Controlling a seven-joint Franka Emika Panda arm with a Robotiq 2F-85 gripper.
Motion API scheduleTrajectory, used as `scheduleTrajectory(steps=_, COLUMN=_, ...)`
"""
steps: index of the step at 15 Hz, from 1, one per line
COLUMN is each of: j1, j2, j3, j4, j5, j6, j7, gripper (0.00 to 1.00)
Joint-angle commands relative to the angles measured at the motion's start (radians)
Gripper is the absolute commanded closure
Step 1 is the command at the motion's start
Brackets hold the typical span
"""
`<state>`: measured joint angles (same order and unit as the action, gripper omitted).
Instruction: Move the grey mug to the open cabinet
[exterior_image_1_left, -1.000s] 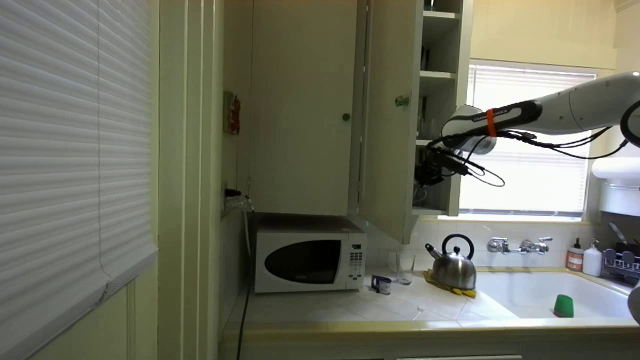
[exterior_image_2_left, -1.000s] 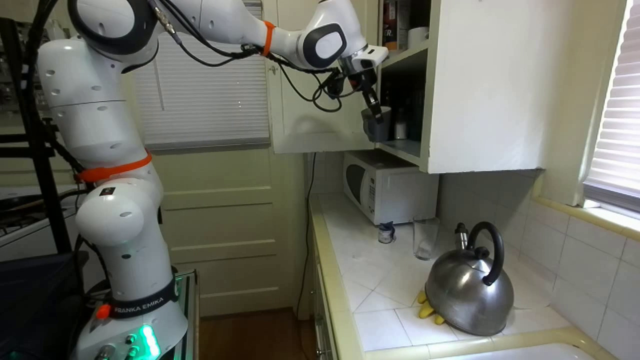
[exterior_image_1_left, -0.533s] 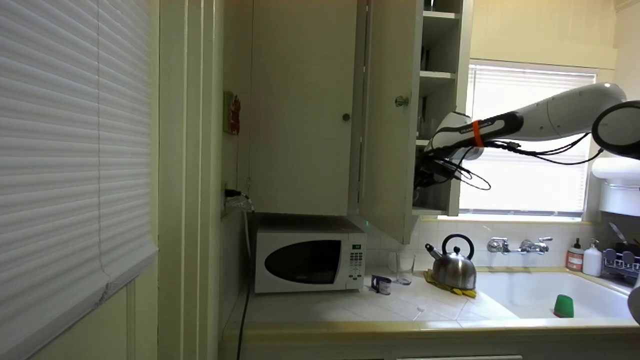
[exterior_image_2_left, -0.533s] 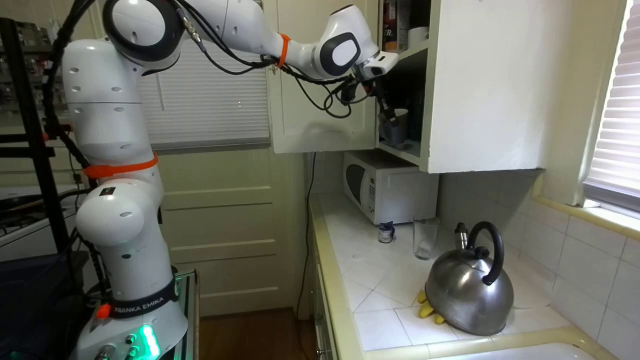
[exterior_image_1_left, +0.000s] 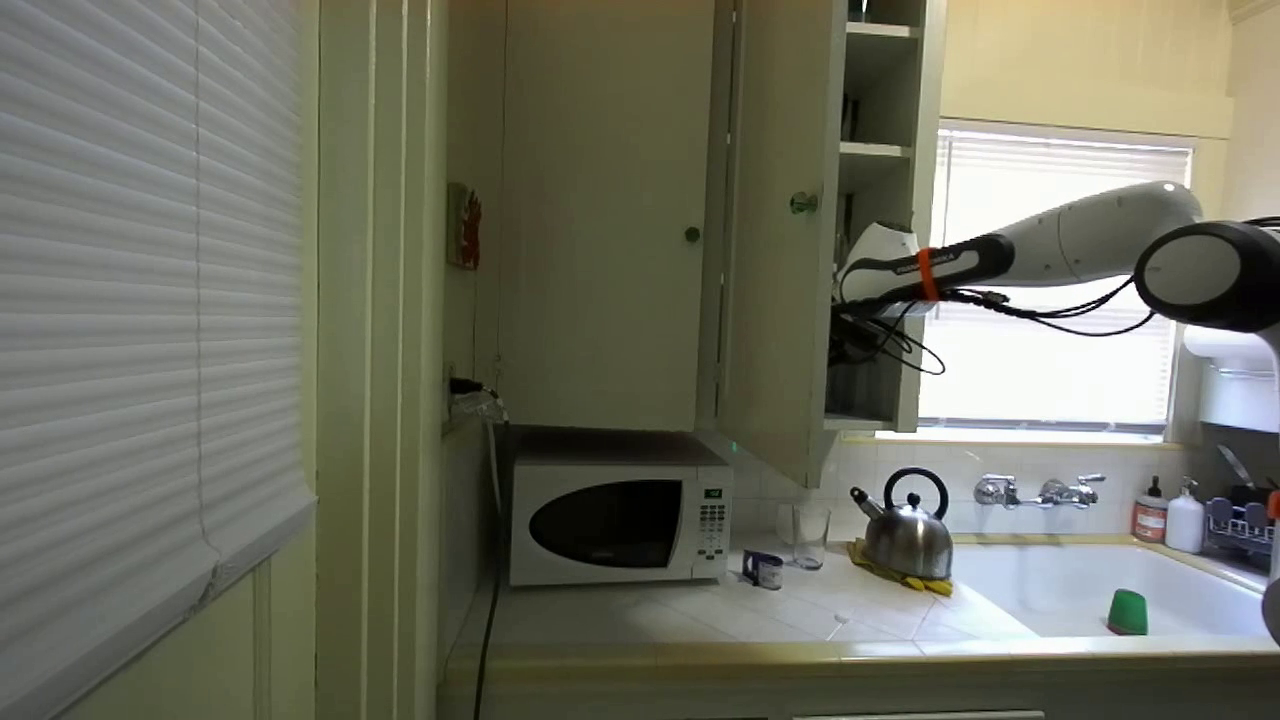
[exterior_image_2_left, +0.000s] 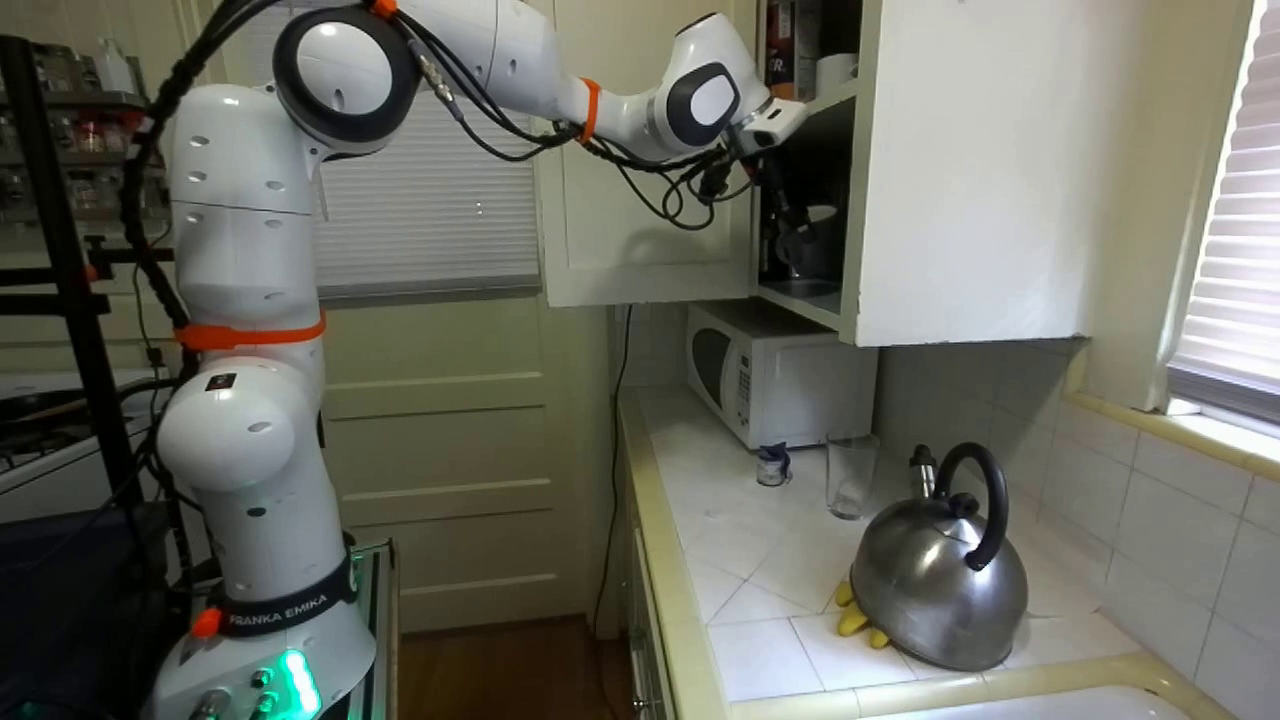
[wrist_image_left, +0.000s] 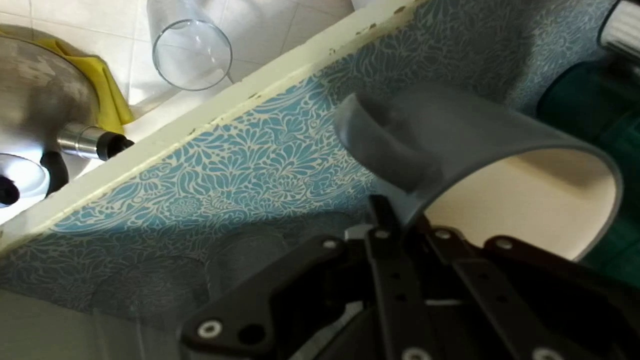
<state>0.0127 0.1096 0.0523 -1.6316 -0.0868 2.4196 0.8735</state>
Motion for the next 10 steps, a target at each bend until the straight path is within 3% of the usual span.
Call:
scheduleTrajectory(steps=1, j1=0.035, j2=0.074, j3=-0.032, j4=0.101, j5=-0.049, j6=-0.034, j7=0.091, gripper=0.98)
scheduleTrajectory(steps=10, j1=0.076, j2=0.143, j3=-0.066, j4=0.176, j5=-0.053, j6=-0.057, j7=0.103, gripper=0.98)
